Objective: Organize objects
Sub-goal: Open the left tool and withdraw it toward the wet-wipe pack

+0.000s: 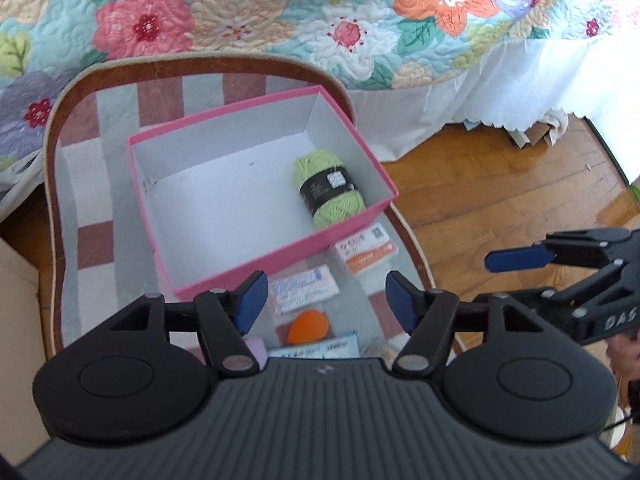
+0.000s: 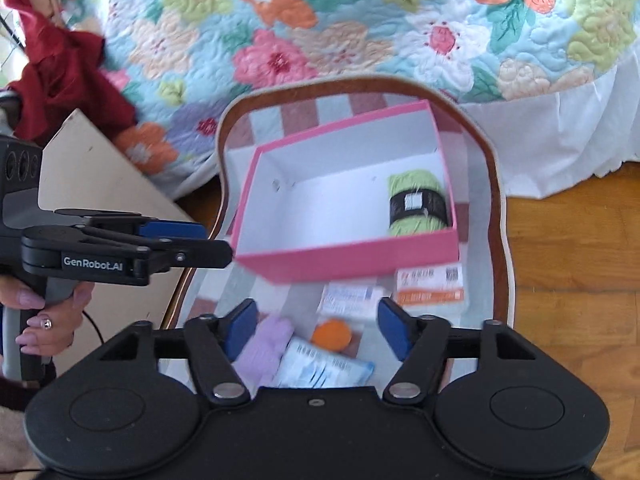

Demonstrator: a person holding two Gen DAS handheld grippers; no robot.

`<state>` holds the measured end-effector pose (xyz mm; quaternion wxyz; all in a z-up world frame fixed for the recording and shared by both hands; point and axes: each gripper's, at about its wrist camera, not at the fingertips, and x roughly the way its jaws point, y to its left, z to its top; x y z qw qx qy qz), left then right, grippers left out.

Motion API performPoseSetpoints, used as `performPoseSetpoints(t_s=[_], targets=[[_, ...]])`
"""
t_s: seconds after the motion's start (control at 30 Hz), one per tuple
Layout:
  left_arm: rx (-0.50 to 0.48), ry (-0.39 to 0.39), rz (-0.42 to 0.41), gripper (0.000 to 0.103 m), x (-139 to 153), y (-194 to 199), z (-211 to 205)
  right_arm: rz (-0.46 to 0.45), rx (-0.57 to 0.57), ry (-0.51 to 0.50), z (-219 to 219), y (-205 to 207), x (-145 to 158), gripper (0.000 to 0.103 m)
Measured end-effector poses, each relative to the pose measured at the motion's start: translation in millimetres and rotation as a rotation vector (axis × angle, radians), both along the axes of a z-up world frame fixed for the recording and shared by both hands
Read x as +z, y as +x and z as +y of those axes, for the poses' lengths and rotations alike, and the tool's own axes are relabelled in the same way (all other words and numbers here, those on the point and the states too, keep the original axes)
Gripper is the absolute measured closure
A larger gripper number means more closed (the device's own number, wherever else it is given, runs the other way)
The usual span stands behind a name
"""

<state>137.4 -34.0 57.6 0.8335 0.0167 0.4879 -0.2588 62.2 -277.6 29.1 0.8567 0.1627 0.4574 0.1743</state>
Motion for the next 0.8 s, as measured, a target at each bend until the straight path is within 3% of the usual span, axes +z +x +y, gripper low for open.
performPoseSetpoints(t_s=[0.17,0.27,0.5,0.63,0.7,0.8], targets=[[-0.001,0.006,0.029,0.029,-16.7,-27.0,19.6,0.099,0.007,0.115,5.5,-16.5,-8.5,0.021],[0.016,0.004,0.064,0.028,-36.9,-34.5,25.7,0.179,0.019,0.192,12.3,-19.9,-30.9,0.021],[0.026,-0.003,0.129,0.031,-81.6,-37.5,32.2,0.317,-0.007,0.27,22.0,-18.6,-92.4,0.021],[0.021,-0.016,0.135,0.034,-101.9,-37.2,27.4,0.381,-0.013,0.253,29.6,-13.0,-122.0,0.021],[0.017,-0.034,0.137,0.041,-110.8,-37.0,24.2,0.407,-0.018,0.238,33.6,-9.8,-135.6,0.022],[-0.001,-0.052,0.152,0.049,-124.8,-35.0,16.2,0.401,0.002,0.113,50.2,-11.1,-152.0,0.022]])
